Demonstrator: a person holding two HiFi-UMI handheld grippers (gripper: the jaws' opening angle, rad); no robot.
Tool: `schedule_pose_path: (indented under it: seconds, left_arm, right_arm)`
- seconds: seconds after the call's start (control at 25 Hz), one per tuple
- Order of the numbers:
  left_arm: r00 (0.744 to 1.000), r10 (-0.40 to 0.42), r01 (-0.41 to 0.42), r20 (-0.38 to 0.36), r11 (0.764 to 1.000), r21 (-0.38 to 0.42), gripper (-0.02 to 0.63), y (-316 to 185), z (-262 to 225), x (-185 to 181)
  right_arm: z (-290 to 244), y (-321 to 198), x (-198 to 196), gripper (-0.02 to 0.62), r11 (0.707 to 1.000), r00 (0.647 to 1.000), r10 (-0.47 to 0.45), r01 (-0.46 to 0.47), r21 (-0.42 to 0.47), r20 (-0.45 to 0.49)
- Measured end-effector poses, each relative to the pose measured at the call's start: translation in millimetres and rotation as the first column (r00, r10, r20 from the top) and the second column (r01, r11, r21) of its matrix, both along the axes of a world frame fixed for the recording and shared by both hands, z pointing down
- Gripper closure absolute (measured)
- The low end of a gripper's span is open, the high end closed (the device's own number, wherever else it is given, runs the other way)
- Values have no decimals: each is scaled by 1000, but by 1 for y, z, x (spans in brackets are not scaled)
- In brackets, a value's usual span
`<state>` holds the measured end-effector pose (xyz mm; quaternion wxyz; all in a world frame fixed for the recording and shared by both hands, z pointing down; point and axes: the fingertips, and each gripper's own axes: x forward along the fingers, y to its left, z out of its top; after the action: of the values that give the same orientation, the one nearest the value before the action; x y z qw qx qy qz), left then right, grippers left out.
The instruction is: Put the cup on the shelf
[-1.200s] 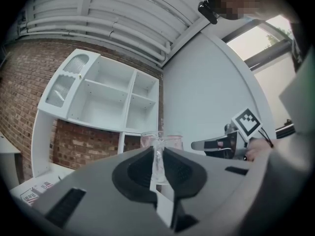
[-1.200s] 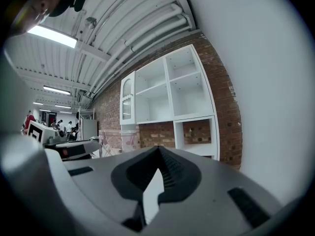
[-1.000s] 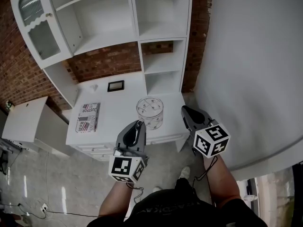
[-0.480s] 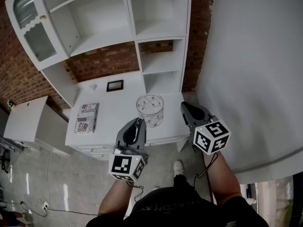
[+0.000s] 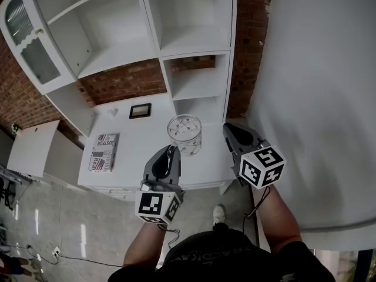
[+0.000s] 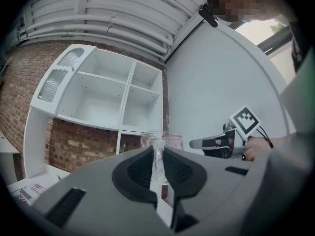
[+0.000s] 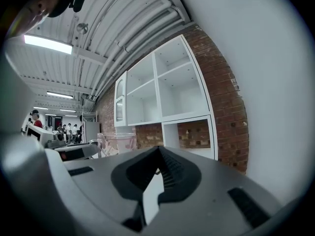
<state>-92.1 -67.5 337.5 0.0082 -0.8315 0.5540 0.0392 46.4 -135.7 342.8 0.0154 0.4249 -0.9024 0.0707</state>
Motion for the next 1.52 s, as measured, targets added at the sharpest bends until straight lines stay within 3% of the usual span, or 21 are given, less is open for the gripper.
schedule_pose_path:
  seconds: [0.6,1.16,1.52]
  left_arm:
    - [996,-92,92,-19,996,-11,574,-97,19,39]
    - [982,-187,187,3,982,3,574,-153,27,50]
    - [981,-194,194,-8,981,-10,574,-195,41,43]
  right_arm:
    - [14,-100,32,595,997,997,-77,78,-20,28]
    - [23,-149,37,595,990,990,-135,136,-39,32]
    - [35,-182,30,595,991,993,-117,118,-59,30]
